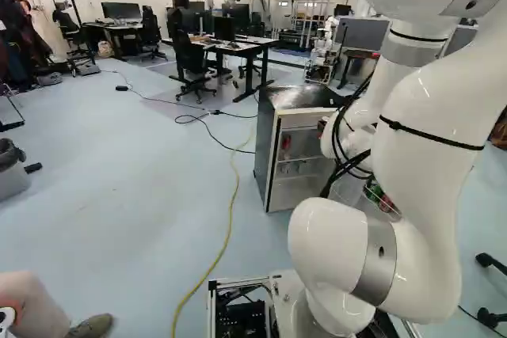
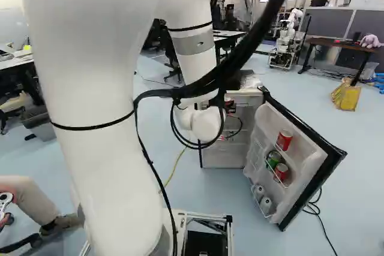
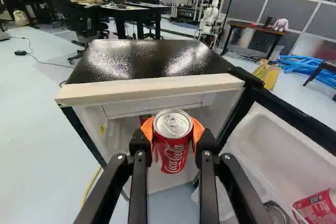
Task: Grab a drink from the fridge
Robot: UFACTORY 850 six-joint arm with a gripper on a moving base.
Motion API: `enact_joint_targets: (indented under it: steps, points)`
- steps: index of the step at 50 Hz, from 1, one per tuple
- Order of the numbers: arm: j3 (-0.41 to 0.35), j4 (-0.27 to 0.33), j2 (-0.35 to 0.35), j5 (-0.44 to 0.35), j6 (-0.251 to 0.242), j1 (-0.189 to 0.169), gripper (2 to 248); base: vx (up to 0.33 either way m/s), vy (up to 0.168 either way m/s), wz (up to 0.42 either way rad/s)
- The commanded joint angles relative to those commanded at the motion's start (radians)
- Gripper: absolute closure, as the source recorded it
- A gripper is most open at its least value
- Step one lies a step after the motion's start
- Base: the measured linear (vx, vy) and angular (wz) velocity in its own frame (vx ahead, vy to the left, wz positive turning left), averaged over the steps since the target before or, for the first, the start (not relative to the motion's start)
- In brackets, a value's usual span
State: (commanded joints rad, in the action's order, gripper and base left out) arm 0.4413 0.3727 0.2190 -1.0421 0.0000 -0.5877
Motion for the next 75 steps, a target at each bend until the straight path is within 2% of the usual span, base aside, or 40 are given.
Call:
enact_joint_targets:
  steps: [44,58,75]
  points:
    - [0.002,-0.067,-0.109,0.094,0.0,0.009,157,0.0,0.0,0.0]
    - [0.02,-0.08,-0.124,0.114,0.0,0.018,157,0.0,0.0,0.0]
    - [0.047,-0.094,-0.105,0.137,0.0,0.028,157,0.0,0.0,0.0]
